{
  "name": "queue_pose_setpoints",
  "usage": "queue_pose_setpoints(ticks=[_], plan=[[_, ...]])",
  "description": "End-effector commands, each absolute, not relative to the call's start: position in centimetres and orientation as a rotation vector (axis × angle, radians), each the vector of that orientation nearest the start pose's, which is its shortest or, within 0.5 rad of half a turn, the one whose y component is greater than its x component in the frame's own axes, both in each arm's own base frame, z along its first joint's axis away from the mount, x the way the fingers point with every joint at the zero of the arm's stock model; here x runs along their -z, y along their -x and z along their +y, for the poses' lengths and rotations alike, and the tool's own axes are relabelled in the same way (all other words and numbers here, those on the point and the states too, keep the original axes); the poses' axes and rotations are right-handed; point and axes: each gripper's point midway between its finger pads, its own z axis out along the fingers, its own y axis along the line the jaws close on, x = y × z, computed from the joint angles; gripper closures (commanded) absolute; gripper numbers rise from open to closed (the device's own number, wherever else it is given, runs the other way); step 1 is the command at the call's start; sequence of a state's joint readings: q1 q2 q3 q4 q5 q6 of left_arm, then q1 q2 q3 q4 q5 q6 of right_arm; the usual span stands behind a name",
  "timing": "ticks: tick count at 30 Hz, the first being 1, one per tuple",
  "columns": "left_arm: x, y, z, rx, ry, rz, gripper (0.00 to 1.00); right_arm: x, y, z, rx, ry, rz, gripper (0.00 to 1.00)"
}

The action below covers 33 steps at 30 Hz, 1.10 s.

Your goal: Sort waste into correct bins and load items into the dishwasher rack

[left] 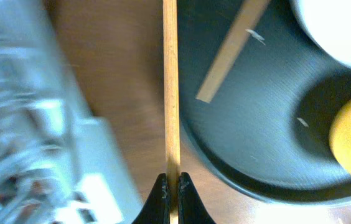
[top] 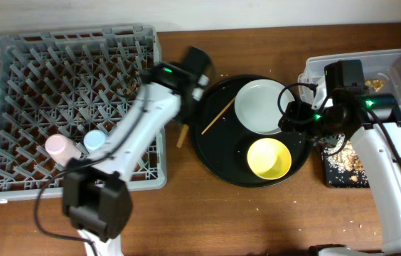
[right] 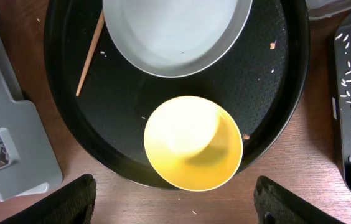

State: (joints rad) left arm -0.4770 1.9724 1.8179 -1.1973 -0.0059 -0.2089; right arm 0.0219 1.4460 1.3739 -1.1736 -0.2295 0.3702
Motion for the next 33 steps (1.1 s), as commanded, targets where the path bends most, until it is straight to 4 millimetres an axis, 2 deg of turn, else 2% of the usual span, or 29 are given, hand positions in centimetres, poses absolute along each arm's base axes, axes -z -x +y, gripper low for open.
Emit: queue_pose_setpoints(ticks=[1, 3, 6, 9, 14, 16, 19, 23, 27, 29, 33], plan=[[-14.8, -40.7, -13.9, 0.036, -0.103, 2.891, 1.0, -18.9, -31.2, 4.6, -0.415, -0.449, 2.804, 0.18], [-14.8, -41.1, -12.6, 0.054, -0.051, 2.895, 1.0, -18.9, -31.2, 4.6, -0.415, -0.449, 2.804, 0.18], [-15.1, -42.3, -10.0, -0.036, 0.076, 2.852, 1.0, -18.9, -31.2, 4.6, -0.415, -0.449, 2.804, 0.18], [-15.4, -43.5, -9.5, -0.005, 0.115, 2.814, 1.0, -18.9, -31.2, 4.6, -0.415, -0.448, 2.804, 0.18], [-15.4, -44.4, -7.3, -0.025, 0.184, 2.793, 1.0, -18.9, -31.2, 4.6, -0.415, -0.449, 2.804, 0.18], [-14.7, -44.3, -7.4, -0.029, 0.18, 2.812, 0.99, -18.9, -31.3, 4.6, -0.415, -0.448, 2.803, 0.18], [-13.2, -44.2, -8.8, -0.028, 0.073, 2.853, 0.93, -18.9, -31.3, 4.6, -0.416, -0.449, 2.802, 0.18], [-11.5, -43.7, -11.0, -0.051, -0.085, 2.892, 0.94, -18.9, -31.2, 4.6, -0.415, -0.449, 2.804, 0.18], [-10.8, -43.6, -10.7, -0.11, -0.041, 2.903, 0.92, -18.9, -31.2, 4.5, -0.415, -0.449, 2.805, 0.18], [-10.8, -43.8, -10.7, -0.106, -0.032, 2.896, 0.89, -18.9, -31.2, 4.5, -0.415, -0.449, 2.805, 0.18], [-10.9, -43.7, -11.2, -0.064, -0.037, 2.899, 0.89, -18.9, -31.2, 4.6, -0.416, -0.449, 2.805, 0.18]])
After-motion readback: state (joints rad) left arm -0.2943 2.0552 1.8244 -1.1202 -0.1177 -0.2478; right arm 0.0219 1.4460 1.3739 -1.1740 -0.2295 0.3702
